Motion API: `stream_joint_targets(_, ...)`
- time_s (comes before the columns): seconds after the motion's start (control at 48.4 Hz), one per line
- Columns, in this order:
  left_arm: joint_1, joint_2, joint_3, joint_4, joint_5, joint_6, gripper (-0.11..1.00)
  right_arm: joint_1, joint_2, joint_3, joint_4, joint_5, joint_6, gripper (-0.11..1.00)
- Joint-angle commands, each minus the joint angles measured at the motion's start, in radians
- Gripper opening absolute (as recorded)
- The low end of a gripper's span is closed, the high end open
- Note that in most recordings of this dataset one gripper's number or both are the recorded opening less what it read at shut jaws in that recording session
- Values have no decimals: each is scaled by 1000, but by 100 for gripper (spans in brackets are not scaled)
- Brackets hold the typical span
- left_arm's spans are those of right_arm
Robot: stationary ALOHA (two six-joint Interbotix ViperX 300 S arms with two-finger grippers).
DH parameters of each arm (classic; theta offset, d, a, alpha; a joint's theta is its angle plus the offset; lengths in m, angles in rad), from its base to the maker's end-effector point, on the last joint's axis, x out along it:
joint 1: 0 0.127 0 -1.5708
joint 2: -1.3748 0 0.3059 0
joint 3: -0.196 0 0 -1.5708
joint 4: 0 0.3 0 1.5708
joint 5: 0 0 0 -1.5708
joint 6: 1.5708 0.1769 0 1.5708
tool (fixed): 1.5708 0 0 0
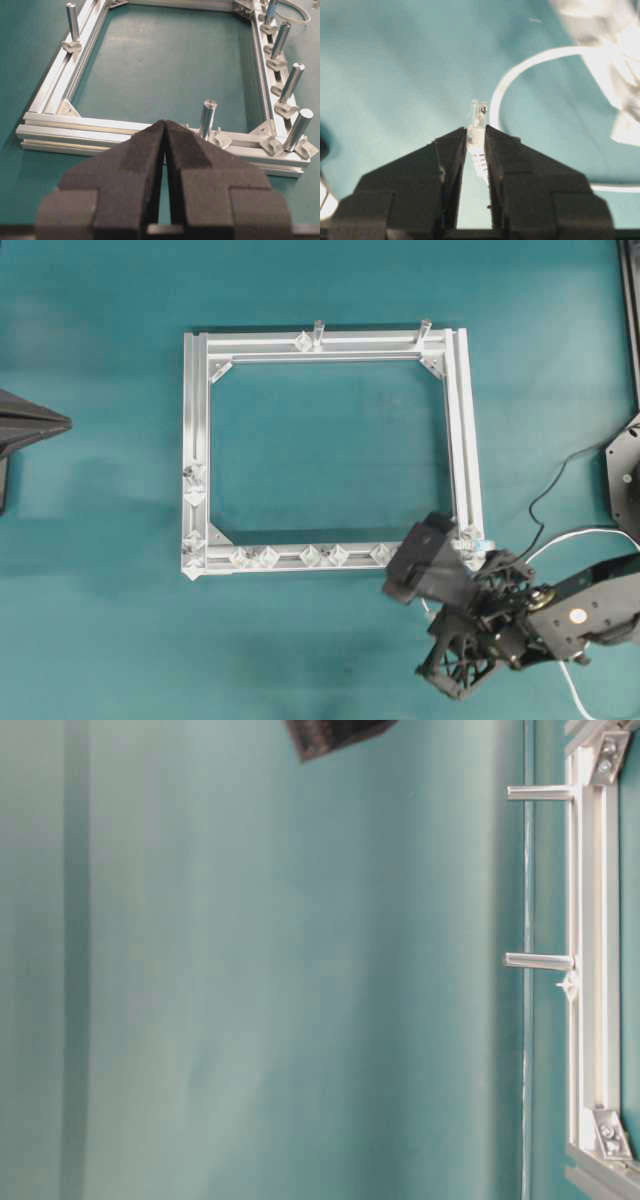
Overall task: Move the cable alternately left and right between 8 closely spaced pins so it hooks onto each one.
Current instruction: 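Lift the plug with the right gripper toward the frame's bottom-right corner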
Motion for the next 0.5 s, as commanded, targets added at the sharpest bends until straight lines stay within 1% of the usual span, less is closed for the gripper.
stream_joint_targets(0.0, -2, 8, -18, 2, -5, -3, 0, 2, -41, 6, -40, 9, 72, 17)
stream_joint_targets(0.083, -3, 8, -18, 3, -5, -3, 0, 2, -49, 20, -74, 31, 163, 17)
stream_joint_targets(0.165, -2, 8, -18, 3, -5, -3, 0, 0, -55, 32, -95, 63, 262, 17)
stream_joint_targets(0.331, -2, 8, -18, 2, -5, -3, 0, -6, -83, 63, -140, 94, 423, 17)
stream_joint_targets(0.393, -2, 8, -18, 3, -3, -3, 0, -8, -94, 67, -156, 95, 460, 17)
stream_joint_targets(0.475, -2, 8, -17, 3, -5, -3, 0, -9, -104, 69, -184, 95, 485, 17)
